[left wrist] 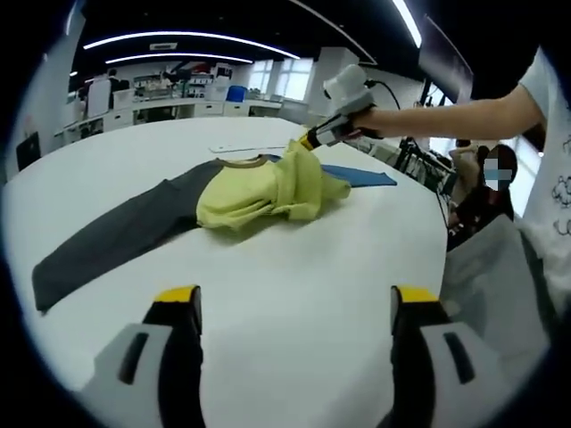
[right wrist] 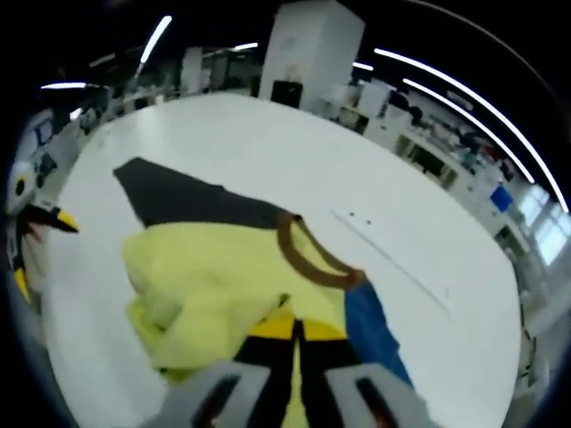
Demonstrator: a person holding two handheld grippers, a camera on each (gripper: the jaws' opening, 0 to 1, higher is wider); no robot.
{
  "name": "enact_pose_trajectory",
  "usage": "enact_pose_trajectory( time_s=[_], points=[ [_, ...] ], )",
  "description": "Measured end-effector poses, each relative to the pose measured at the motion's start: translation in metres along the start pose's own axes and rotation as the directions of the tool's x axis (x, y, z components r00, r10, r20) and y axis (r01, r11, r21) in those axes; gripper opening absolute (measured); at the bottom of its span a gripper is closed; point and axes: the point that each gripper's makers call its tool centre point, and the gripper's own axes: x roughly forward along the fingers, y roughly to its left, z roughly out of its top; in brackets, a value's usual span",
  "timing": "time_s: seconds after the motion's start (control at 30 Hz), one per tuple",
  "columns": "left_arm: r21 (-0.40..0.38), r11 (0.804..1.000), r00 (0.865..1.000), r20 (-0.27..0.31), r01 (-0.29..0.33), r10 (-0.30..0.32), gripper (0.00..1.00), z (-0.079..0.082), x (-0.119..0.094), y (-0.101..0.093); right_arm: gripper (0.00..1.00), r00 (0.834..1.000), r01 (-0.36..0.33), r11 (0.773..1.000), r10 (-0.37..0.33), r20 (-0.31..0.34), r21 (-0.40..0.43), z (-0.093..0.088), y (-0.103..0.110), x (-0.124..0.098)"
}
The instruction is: Fold the garment on the visible template until the final outline fits inside the template.
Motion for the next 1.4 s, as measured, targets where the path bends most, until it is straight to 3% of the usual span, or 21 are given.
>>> enact_pose_trajectory(
  time_s=[0.23, 0.53, 0.67, 1.03, 1.23, 1.4],
  points=[
    [-0.007, 1.000, 1.000, -0.001, 0.010, -0.010, 0.83, 0.001, 0.003, -0.004, 0.00, 0.999, 0.002, 1.000, -0.001, -0.036, 0.013, -0.011, 0.003, 0.003],
    [-0.010, 1.000, 1.000, -0.011, 0.016, -0.016, 0.82, -0.003, 0.005, -0.009, 0.00, 1.000, -0.007, 1.000, 0.007, -0.015, 0.019, -0.013, 0.001, -0.002],
    [-0.013, 1.000, 1.000, -0.012, 0.019, -0.019, 0.82, -0.004, 0.005, -0.011, 0.07, 1.000, 0.001, 1.000, -0.001, -0.011, 0.019, -0.015, -0.002, -0.007],
    [-0.004, 0.999, 0.999, -0.010, 0.035, -0.035, 0.83, -0.004, 0.009, -0.015, 0.45, 1.000, -0.018, 1.000, 0.018, 0.005, -0.001, -0.025, 0.005, -0.026],
    [0.002, 0.999, 0.999, -0.010, 0.043, -0.043, 0.82, -0.002, 0.012, -0.018, 0.80, 1.000, -0.011, 1.000, 0.011, 0.025, 0.006, -0.031, 0.010, -0.036],
    [0.005, 0.999, 0.998, -0.009, 0.054, -0.054, 0.82, 0.000, 0.014, -0.021, 0.90, 1.000, -0.002, 1.000, 0.002, 0.008, -0.004, -0.041, 0.012, -0.041]
  ],
)
